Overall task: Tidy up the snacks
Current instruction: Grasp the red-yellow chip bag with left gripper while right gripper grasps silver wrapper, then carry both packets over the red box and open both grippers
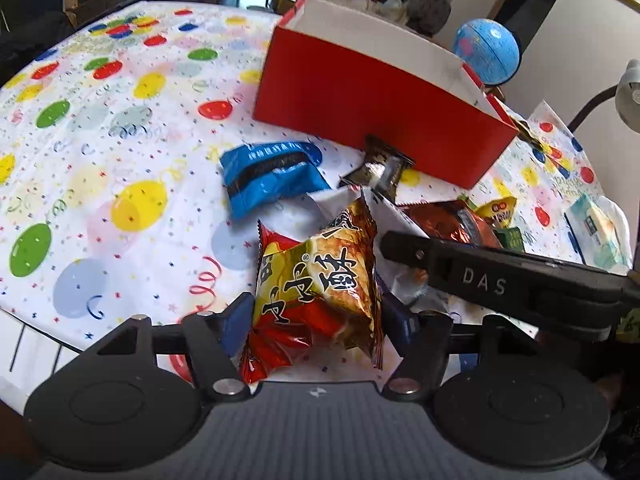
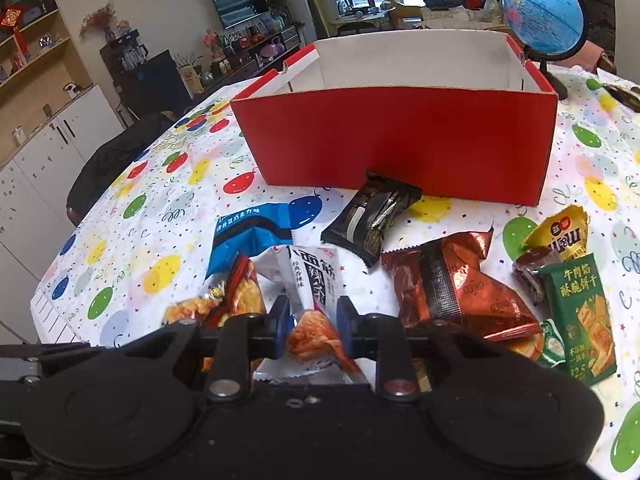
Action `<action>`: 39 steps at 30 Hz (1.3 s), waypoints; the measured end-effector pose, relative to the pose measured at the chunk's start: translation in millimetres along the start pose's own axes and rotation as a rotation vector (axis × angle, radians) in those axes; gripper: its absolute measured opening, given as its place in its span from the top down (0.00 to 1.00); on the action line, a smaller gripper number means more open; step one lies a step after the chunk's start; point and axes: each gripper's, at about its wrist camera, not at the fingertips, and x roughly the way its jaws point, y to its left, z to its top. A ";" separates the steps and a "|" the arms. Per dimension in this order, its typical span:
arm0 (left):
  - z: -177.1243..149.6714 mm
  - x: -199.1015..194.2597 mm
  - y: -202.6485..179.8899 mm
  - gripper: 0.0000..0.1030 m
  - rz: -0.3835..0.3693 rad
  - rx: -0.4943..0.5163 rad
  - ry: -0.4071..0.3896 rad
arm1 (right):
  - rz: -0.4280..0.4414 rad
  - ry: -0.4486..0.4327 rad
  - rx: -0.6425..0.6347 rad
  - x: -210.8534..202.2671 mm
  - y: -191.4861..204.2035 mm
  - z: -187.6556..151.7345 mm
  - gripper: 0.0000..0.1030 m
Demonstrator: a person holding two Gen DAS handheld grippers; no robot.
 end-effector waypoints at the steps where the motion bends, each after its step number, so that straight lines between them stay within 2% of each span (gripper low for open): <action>1: -0.5 0.2 -0.1 0.38 0.005 0.003 -0.002 | -0.011 -0.003 -0.009 0.7 1.7 -0.5 0.79; 5: -2.8 -5.7 0.8 0.42 0.013 0.001 -0.015 | -0.042 -0.021 0.000 -4.1 4.0 -2.8 0.83; 19: 6.5 -54.5 -14.1 0.42 0.025 0.036 -0.136 | -0.066 -0.166 -0.012 -59.2 10.4 4.1 0.85; 28: 47.4 -74.9 -48.3 0.42 0.034 0.118 -0.223 | -0.081 -0.264 -0.007 -90.1 -0.9 32.7 0.85; 39: 118.4 -57.5 -73.8 0.42 0.014 0.185 -0.248 | -0.135 -0.355 -0.010 -94.8 -13.6 88.0 0.85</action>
